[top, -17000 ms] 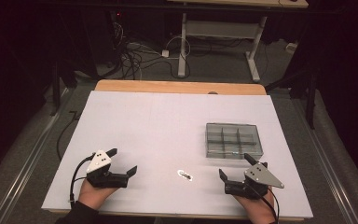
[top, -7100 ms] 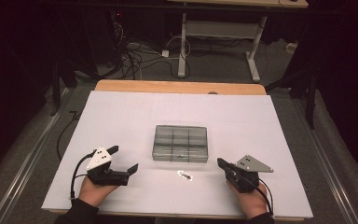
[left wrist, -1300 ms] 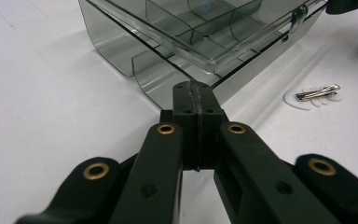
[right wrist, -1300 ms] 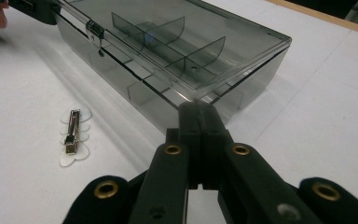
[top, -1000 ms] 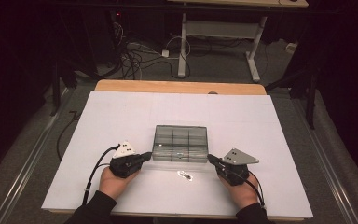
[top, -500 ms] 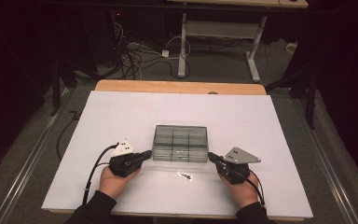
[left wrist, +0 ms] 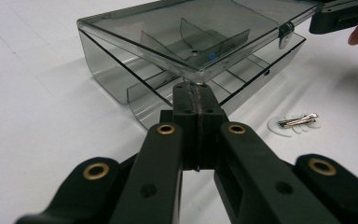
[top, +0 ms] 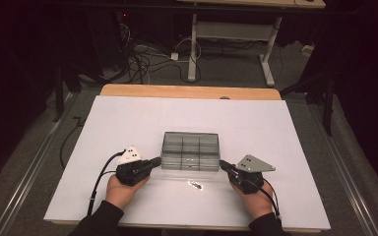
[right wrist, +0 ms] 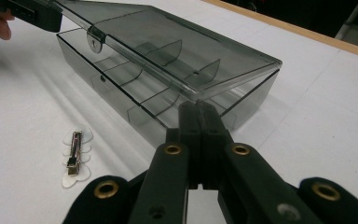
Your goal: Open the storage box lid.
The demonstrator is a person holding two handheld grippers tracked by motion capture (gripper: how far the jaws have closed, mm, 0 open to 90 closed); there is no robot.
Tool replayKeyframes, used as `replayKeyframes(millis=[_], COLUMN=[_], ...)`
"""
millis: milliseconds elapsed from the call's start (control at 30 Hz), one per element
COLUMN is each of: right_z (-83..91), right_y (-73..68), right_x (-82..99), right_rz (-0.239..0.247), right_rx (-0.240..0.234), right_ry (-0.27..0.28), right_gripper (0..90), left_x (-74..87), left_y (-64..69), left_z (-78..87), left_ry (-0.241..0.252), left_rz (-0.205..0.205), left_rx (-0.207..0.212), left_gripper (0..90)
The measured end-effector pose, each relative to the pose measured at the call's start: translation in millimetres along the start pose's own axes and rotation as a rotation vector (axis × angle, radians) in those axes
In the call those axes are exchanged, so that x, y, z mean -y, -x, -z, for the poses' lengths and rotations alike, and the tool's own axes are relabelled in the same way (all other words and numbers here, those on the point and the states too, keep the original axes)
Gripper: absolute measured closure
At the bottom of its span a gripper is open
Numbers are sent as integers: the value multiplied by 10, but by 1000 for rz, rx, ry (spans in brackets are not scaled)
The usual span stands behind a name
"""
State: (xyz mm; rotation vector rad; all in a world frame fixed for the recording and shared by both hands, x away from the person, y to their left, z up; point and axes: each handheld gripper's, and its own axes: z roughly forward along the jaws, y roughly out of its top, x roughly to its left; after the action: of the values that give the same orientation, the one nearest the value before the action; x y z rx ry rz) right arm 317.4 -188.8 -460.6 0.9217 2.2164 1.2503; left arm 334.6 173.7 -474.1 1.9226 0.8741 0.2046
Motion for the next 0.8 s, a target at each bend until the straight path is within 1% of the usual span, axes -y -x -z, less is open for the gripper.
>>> replayKeyframes(millis=[200, 600, 800], right_z=[1, -7, -8], right_y=[-2, 12, 13], right_x=[-1, -3, -3], right_rz=[-4, -21, -24], right_rx=[-4, -16, -18], right_ry=[4, 11, 10], right_gripper=[900, 900, 900], left_x=[-30, -82, -146], left_y=[11, 8, 3], left_z=[-26, -46, -38], left_ry=[0, 4, 10], left_rz=[-13, -16, -21], left_rx=[-2, -6, -12], left_gripper=[879, 879, 879])
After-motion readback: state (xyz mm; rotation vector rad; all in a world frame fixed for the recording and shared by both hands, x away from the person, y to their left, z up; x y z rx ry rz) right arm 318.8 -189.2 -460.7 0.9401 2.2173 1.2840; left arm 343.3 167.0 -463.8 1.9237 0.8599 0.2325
